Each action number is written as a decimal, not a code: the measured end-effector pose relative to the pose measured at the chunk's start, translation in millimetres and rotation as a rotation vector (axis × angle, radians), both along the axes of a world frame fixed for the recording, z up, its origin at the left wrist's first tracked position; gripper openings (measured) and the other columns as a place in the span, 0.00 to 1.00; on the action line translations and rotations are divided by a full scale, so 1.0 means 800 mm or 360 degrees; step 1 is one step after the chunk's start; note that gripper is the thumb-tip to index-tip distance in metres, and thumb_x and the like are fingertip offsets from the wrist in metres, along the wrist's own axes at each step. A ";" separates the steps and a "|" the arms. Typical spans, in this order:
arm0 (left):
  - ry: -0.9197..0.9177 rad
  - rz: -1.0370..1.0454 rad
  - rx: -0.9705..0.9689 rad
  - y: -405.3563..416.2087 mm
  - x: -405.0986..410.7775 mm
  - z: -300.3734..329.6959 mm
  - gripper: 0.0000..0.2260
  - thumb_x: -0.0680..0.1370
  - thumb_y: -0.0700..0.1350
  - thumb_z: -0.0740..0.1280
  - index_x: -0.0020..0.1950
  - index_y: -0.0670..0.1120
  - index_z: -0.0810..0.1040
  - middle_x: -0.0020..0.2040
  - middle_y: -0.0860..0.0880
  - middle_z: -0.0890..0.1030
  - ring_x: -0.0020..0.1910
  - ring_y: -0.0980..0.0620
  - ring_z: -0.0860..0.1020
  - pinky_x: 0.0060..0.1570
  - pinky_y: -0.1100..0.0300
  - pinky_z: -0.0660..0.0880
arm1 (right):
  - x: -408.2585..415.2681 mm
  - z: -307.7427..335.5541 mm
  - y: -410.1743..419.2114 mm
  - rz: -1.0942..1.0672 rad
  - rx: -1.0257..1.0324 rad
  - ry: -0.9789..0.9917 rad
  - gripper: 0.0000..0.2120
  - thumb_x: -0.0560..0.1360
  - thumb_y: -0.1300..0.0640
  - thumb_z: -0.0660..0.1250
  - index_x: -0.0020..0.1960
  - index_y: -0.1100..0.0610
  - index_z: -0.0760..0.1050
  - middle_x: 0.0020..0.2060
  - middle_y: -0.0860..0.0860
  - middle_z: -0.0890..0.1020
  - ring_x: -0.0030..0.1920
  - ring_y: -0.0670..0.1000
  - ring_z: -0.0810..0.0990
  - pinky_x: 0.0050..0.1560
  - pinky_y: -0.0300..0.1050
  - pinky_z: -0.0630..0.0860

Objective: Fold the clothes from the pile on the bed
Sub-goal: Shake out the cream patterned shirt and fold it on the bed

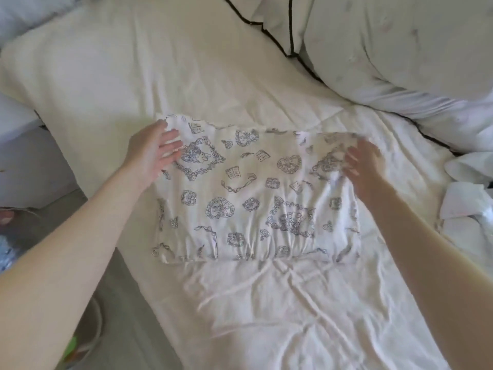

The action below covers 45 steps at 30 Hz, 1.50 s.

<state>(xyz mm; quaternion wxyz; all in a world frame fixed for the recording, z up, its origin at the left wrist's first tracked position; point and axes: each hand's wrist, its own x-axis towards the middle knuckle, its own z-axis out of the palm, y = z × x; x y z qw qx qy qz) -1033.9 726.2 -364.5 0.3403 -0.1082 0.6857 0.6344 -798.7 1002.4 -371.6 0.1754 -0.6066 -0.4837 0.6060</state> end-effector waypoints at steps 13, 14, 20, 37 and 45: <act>-0.0565 0.0316 -0.0585 -0.160 0.198 -0.092 0.20 0.76 0.59 0.62 0.52 0.42 0.75 0.43 0.45 0.78 0.40 0.50 0.77 0.40 0.57 0.73 | 0.182 -0.078 -0.143 -0.0540 0.0000 -0.0821 0.17 0.79 0.49 0.60 0.63 0.58 0.70 0.56 0.55 0.74 0.52 0.52 0.76 0.55 0.52 0.72; -0.0725 0.0324 -0.0457 -0.160 0.205 -0.092 0.23 0.73 0.62 0.62 0.49 0.42 0.75 0.44 0.45 0.78 0.42 0.49 0.78 0.41 0.57 0.74 | 0.188 -0.080 -0.142 -0.0656 -0.0327 -0.0527 0.14 0.79 0.47 0.61 0.58 0.56 0.72 0.51 0.53 0.75 0.46 0.50 0.76 0.50 0.50 0.74; -0.0817 0.0710 -0.0056 -0.141 0.207 -0.087 0.09 0.80 0.48 0.62 0.53 0.43 0.74 0.53 0.46 0.78 0.50 0.51 0.77 0.44 0.56 0.78 | 0.199 -0.082 -0.124 -0.1097 -0.0965 0.0304 0.04 0.78 0.58 0.63 0.48 0.60 0.73 0.48 0.52 0.77 0.49 0.52 0.78 0.56 0.47 0.75; -0.0614 0.0537 -0.0157 -0.198 0.218 -0.073 0.04 0.80 0.44 0.61 0.52 0.46 0.75 0.51 0.49 0.80 0.49 0.54 0.78 0.47 0.58 0.75 | 0.258 -0.069 -0.173 -0.0606 -0.0046 -0.0899 0.08 0.76 0.62 0.62 0.55 0.60 0.74 0.56 0.58 0.75 0.56 0.57 0.75 0.53 0.47 0.71; -0.0627 0.0683 -0.0227 -0.183 0.234 -0.063 0.04 0.80 0.43 0.62 0.48 0.45 0.74 0.61 0.44 0.75 0.57 0.50 0.74 0.57 0.56 0.72 | 0.192 -0.069 -0.285 0.1590 0.1258 -0.0834 0.21 0.78 0.55 0.63 0.71 0.55 0.69 0.73 0.57 0.65 0.74 0.58 0.61 0.73 0.60 0.52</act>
